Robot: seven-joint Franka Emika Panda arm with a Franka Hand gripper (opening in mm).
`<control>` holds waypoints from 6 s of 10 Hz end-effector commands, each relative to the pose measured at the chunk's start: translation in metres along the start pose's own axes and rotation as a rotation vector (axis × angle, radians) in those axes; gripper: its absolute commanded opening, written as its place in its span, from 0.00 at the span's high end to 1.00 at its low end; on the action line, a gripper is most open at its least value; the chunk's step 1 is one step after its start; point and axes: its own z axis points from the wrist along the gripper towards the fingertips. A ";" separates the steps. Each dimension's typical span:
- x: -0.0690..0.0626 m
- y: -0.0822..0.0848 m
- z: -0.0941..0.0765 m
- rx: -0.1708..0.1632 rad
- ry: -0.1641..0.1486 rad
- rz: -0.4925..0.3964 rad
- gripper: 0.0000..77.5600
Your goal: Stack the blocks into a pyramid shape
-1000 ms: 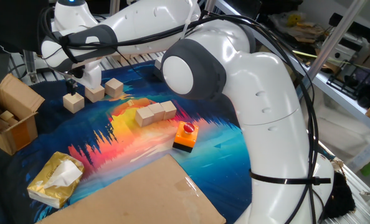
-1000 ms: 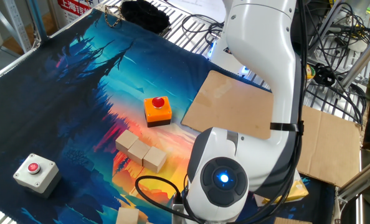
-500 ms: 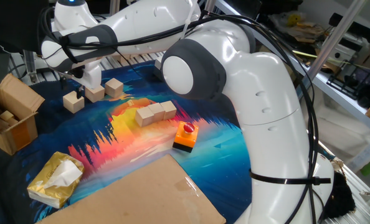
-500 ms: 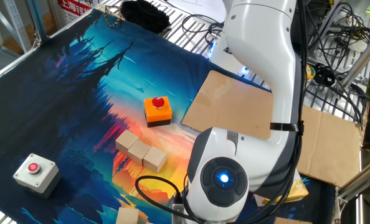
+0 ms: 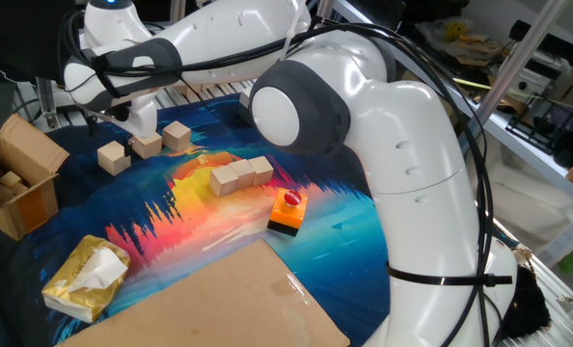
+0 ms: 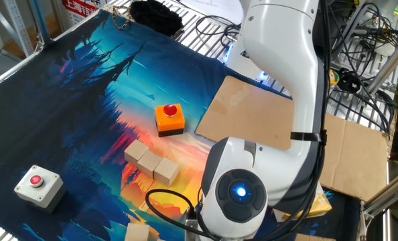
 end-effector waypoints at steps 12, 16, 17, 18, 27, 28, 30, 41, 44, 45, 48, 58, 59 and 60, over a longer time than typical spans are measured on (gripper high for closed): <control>0.002 0.004 0.023 -0.014 -0.026 0.050 0.00; 0.002 0.004 0.027 -0.030 -0.038 0.054 0.00; 0.003 0.003 0.027 -0.032 -0.041 0.056 0.00; 0.003 0.003 0.028 -0.032 -0.046 0.056 0.00; 0.003 0.003 0.029 -0.057 -0.084 0.067 0.99; 0.003 0.003 0.029 -0.057 -0.084 0.067 0.99; 0.003 0.003 0.029 -0.057 -0.084 0.067 0.99; 0.024 -0.027 -0.035 -0.055 0.043 -0.317 0.99; 0.032 -0.040 -0.050 -0.032 0.028 -0.501 0.99; 0.033 -0.044 -0.054 -0.030 0.028 -0.549 0.99; 0.035 -0.053 -0.064 -0.003 0.020 -0.693 0.99; 0.034 -0.086 -0.076 0.017 0.002 -0.866 0.99; 0.034 -0.086 -0.076 0.016 0.003 -0.862 0.99; 0.034 -0.086 -0.076 0.014 0.004 -0.856 0.99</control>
